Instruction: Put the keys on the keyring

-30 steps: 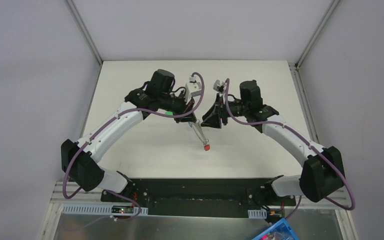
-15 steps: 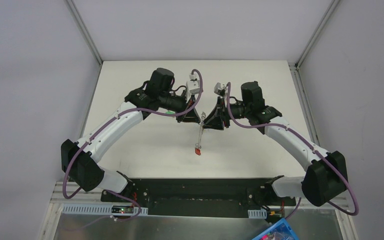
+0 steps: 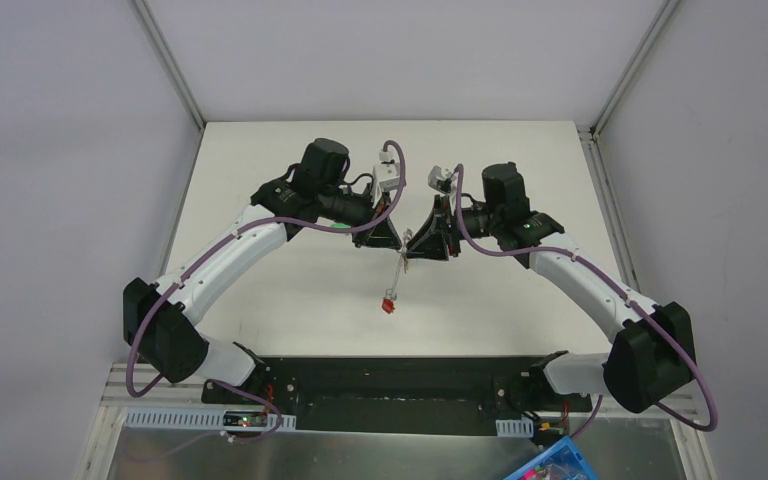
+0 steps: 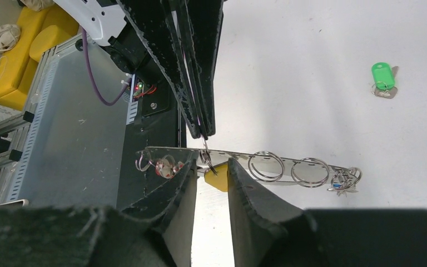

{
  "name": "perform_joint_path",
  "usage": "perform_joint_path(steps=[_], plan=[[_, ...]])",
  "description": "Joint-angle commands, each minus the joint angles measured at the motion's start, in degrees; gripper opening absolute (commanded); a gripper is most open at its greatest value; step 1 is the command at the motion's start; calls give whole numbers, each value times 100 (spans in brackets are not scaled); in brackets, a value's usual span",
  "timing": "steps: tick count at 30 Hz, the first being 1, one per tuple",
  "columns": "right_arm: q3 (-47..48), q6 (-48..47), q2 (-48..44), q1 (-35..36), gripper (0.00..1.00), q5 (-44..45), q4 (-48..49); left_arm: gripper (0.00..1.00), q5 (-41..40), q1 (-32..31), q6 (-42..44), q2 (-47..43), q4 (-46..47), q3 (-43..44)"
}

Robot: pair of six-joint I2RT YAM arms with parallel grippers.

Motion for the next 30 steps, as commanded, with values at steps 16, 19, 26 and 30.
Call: perform_joint_path(steps=[16, 19, 26, 30], plan=[[213, 216, -132, 70, 0, -310, 381, 0, 209, -48, -112, -66, 392, 19], [409, -81, -154, 71, 0, -108, -136, 0, 142, -42, -108, -74, 427, -9], [943, -636, -128, 93, 0, 486, -1290, 16, -347, -48, 139, -110, 499, 2], [1049, -749, -60, 100, 0, 576, -1565, 31, -389, -48, 117, -95, 751, -12]])
